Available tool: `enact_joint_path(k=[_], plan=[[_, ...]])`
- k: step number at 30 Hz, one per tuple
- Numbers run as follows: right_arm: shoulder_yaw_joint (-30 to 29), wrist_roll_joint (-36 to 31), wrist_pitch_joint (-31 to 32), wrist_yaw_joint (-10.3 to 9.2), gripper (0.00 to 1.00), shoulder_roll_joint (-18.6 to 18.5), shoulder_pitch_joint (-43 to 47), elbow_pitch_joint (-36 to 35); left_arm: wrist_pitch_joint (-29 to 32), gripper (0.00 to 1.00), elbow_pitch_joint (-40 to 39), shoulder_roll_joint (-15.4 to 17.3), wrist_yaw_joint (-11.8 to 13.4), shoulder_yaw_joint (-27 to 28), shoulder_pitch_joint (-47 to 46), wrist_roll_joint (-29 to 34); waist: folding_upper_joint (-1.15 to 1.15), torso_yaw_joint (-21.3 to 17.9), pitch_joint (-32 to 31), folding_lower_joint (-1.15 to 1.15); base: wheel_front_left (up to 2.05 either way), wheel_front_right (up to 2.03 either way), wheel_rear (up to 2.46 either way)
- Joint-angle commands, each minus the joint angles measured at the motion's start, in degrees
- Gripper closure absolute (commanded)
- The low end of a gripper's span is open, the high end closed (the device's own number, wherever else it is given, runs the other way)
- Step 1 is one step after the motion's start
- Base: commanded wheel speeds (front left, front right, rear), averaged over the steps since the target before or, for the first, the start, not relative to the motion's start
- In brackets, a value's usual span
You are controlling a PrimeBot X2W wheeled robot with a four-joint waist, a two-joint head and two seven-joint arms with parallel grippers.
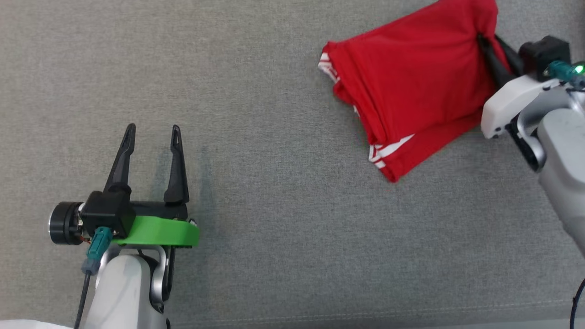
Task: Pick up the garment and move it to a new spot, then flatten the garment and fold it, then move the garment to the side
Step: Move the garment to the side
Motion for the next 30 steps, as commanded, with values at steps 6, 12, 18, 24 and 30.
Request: enact_joint_path(k=[6, 12, 18, 24, 30], plan=[[0.3, 2.3, 1.1, -0.15, 1.00, -6.8, -6.8, -2.7, -0.2, 0.00, -1.6, 1.9, -0.2, 0.0, -2.7, 2.1, 0.00, -7.8, 7.7, -0.01, 0.00, 0.00, 0.00], [-0.7, 3.7, 2.9, -0.15, 1.00, -12.5, -11.6, -4.4, -0.1, 0.00, -3.7, 3.8, 0.1, 0.1, -2.5, 3.2, 0.00, -11.9, 10.0, -0.01, 0.00, 0.00, 0.00], [-1.9, 6.0, 5.0, -0.15, 1.00, -17.3, -15.6, -4.0, 1.7, 0.00, -7.5, 5.2, 0.2, -0.6, -3.2, 4.3, 0.00, -14.0, 12.0, -0.01, 0.00, 0.00, 0.00], [-1.6, 7.5, 7.8, -0.15, 1.00, -19.7, -19.8, -0.8, 3.4, 0.00, -11.3, 6.3, 0.4, -0.8, -2.2, 4.7, 0.00, -14.6, 13.2, -0.01, 0.00, 0.00, 0.00], [0.0, 8.3, 8.9, -0.15, 1.00, -21.8, -22.3, 4.5, 4.2, 0.00, -13.6, 6.5, 0.5, -1.3, -1.8, 4.9, 0.00, -13.6, 14.1, -0.01, 0.00, 0.00, 0.00]])
